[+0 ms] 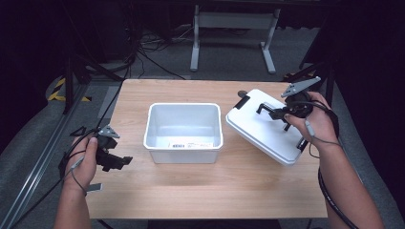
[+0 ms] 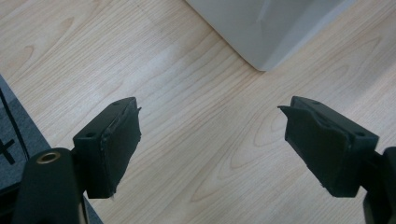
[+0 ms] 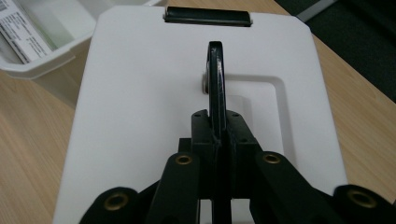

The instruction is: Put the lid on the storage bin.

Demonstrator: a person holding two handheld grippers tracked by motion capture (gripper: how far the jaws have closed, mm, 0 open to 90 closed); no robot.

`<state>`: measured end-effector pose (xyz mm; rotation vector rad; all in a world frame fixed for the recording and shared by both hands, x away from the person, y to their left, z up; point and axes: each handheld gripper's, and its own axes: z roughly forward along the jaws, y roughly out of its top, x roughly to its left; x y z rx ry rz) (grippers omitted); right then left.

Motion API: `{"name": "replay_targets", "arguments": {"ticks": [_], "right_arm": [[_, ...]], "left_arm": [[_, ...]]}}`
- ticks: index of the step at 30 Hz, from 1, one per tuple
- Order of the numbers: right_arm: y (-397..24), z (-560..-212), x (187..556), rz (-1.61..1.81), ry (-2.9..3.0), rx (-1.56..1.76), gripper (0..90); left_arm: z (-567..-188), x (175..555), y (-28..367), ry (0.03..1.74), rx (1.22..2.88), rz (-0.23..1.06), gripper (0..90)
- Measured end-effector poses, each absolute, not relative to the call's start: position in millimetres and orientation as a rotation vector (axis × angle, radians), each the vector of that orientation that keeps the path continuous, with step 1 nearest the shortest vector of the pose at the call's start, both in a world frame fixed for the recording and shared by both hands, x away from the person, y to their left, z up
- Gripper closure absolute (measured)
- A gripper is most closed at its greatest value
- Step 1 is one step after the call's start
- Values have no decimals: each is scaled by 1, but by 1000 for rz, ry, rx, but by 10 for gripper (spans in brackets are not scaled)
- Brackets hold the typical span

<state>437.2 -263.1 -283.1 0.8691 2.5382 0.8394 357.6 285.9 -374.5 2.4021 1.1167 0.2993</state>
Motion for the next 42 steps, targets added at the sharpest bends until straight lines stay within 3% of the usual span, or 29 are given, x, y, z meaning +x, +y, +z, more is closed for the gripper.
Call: {"name": "replay_targets", "arguments": {"ticks": [19,42], "right_arm": [[-198,-253,445,906,2611,620,843],[-129,-243,449,918,2662,426,844]], "left_arm": [[-373,352,293,1157,2371,305,192],[-373,357,292,1137,2383,295,190]]}}
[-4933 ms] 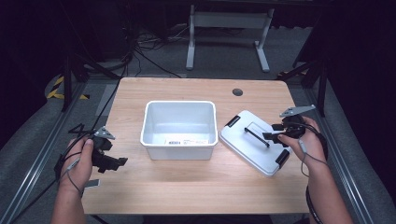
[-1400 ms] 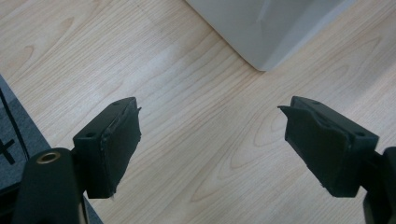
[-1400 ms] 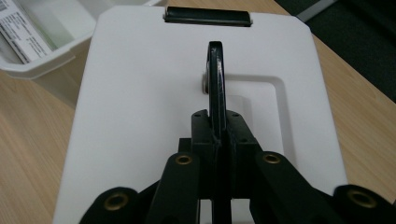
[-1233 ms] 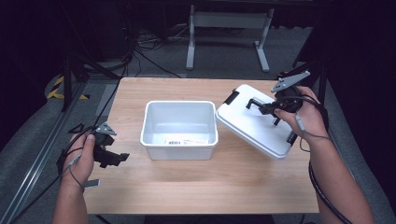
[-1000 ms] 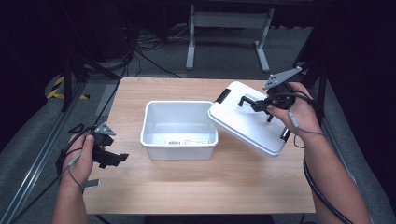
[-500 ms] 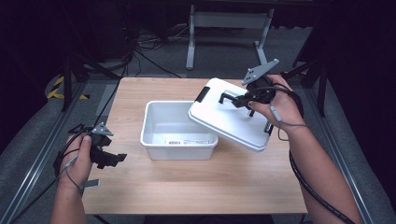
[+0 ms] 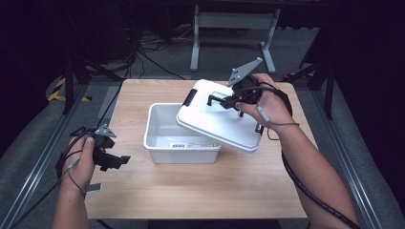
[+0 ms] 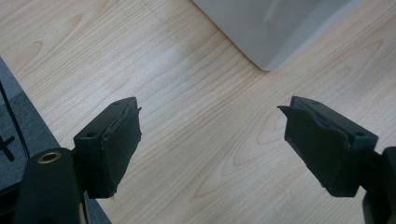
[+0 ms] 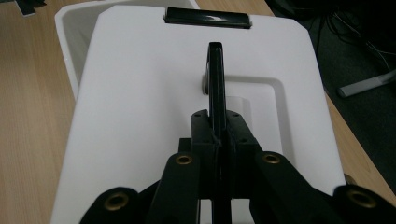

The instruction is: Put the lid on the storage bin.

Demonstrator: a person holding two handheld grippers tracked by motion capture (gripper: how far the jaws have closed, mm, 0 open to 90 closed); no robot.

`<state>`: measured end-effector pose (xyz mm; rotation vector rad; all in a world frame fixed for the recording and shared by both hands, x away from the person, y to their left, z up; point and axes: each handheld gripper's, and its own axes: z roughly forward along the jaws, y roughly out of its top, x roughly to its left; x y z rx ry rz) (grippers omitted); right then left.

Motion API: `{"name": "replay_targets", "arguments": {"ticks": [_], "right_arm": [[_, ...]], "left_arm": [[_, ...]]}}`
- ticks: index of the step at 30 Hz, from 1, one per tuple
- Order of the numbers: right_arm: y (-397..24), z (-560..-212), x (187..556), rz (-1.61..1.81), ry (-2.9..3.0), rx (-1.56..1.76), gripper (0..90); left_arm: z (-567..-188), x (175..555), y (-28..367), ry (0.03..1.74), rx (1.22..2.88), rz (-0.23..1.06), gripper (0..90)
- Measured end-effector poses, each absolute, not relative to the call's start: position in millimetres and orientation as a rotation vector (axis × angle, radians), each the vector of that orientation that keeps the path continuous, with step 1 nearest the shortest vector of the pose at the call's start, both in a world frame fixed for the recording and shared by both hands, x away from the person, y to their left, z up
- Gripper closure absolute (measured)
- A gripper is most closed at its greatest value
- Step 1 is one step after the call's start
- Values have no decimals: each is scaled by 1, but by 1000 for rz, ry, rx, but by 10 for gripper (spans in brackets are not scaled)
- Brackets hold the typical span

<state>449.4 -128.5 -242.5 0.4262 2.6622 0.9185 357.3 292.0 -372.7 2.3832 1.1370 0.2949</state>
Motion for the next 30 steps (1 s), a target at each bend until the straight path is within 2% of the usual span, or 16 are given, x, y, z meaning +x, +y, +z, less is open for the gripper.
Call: {"name": "replay_targets", "arguments": {"ticks": [30], "right_arm": [[-57,-257,455,922,2740,206,844]], "left_arm": [[-371,352,299,1159,2357,297,188]]}}
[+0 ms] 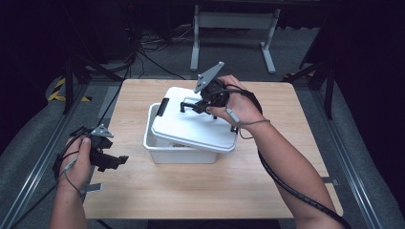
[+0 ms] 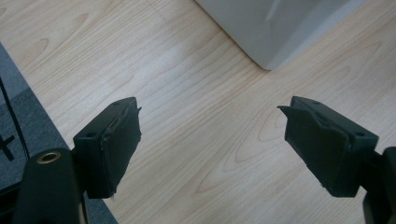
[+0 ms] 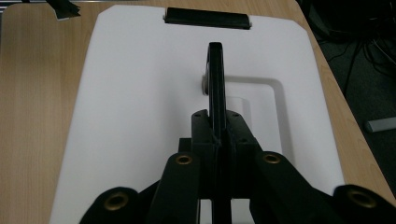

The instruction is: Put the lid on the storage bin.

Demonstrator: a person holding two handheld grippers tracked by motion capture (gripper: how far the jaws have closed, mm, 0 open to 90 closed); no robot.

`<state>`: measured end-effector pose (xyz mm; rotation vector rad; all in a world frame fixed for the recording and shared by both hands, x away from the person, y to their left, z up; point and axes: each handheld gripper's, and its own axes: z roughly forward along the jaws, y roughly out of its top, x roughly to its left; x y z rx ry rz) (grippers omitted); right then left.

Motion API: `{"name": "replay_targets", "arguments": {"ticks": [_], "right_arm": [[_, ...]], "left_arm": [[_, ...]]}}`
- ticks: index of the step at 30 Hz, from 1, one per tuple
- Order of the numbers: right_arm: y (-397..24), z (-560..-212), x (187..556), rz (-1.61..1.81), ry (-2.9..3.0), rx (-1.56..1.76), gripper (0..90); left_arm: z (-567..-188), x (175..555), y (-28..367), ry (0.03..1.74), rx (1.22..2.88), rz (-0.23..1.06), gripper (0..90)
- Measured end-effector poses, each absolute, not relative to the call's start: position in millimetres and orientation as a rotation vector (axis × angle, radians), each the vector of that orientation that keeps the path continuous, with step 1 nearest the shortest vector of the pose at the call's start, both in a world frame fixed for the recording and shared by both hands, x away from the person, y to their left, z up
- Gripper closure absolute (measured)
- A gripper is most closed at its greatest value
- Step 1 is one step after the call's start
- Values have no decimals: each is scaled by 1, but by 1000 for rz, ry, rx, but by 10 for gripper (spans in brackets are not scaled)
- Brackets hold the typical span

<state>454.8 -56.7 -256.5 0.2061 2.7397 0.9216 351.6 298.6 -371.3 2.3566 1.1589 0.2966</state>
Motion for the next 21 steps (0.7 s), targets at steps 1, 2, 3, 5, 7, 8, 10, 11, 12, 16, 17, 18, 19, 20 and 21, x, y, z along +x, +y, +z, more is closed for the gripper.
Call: {"name": "replay_targets", "arguments": {"ticks": [1,2,3,5,7,8,10,11,12,16,17,18,19,20,21], "right_arm": [[-55,-258,455,922,2741,201,844],[-55,-258,455,922,2741,201,844],[-52,-259,456,920,2745,194,844],[-48,-262,457,922,2751,178,843],[-43,-266,459,922,2761,147,844],[-41,-268,459,921,2763,144,843],[-37,-270,461,916,2770,120,843],[-37,-270,461,916,2770,120,843],[-36,-270,461,913,2773,118,843],[-30,-275,464,922,2783,98,843],[-29,-276,465,923,2783,95,843],[-27,-277,465,920,2788,90,843],[-27,-277,465,920,2788,90,843],[-26,-278,466,922,2793,81,843],[-23,-281,466,918,2793,76,843]], "left_arm": [[-372,351,299,1160,2358,304,188],[-372,351,299,1160,2358,304,189],[-372,350,299,1169,2355,301,189],[-372,349,299,1160,2360,296,188],[-373,348,299,1164,2362,298,187],[-373,348,299,1164,2362,298,187],[-373,347,301,1167,2364,295,187],[-373,347,301,1167,2364,295,188],[-374,346,301,1175,2357,295,188],[-373,343,305,1181,2353,301,188],[-373,342,305,1193,2347,301,188],[-373,341,306,1190,2349,301,187],[-373,341,306,1190,2349,301,188],[-374,340,307,1196,2347,297,188],[-374,339,308,1201,2348,300,187]]}}
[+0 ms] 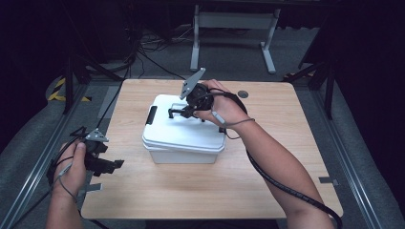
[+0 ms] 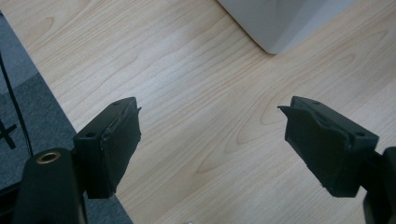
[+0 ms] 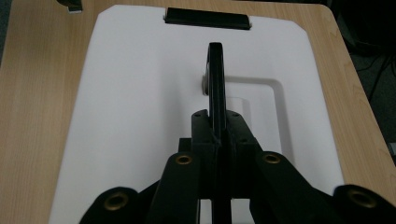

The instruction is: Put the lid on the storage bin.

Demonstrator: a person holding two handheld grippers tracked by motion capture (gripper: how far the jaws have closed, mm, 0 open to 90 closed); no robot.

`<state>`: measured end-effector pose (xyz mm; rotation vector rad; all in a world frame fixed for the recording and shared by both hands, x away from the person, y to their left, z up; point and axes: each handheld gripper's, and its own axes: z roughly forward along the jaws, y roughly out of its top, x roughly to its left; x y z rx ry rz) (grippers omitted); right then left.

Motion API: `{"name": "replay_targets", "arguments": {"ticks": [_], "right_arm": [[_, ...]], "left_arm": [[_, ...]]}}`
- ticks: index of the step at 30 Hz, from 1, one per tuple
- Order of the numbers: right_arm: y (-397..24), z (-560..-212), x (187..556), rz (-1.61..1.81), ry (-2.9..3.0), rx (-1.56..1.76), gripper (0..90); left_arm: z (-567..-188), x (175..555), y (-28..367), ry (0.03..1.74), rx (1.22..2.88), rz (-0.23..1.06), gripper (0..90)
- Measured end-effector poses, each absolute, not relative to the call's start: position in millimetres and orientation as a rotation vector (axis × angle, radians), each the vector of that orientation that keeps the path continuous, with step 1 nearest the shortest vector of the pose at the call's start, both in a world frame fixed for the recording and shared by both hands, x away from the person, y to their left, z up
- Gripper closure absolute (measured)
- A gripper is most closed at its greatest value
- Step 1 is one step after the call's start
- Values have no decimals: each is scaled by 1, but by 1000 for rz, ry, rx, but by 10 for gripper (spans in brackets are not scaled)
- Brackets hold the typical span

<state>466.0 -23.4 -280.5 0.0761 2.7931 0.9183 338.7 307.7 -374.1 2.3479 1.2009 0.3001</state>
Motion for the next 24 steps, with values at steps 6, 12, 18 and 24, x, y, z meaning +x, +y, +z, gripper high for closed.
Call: {"name": "replay_targets", "arguments": {"ticks": [6,12,18,24], "right_arm": [[-18,-284,468,917,2804,50,843],[-15,-287,470,903,2815,35,842],[-12,-289,470,883,2816,13,841],[-14,-288,469,863,2816,-11,841]], "left_arm": [[-374,336,311,1206,2344,308,187],[-374,334,312,1211,2339,309,187],[-374,334,312,1214,2340,305,187],[-374,337,310,1205,2341,308,187]]}}
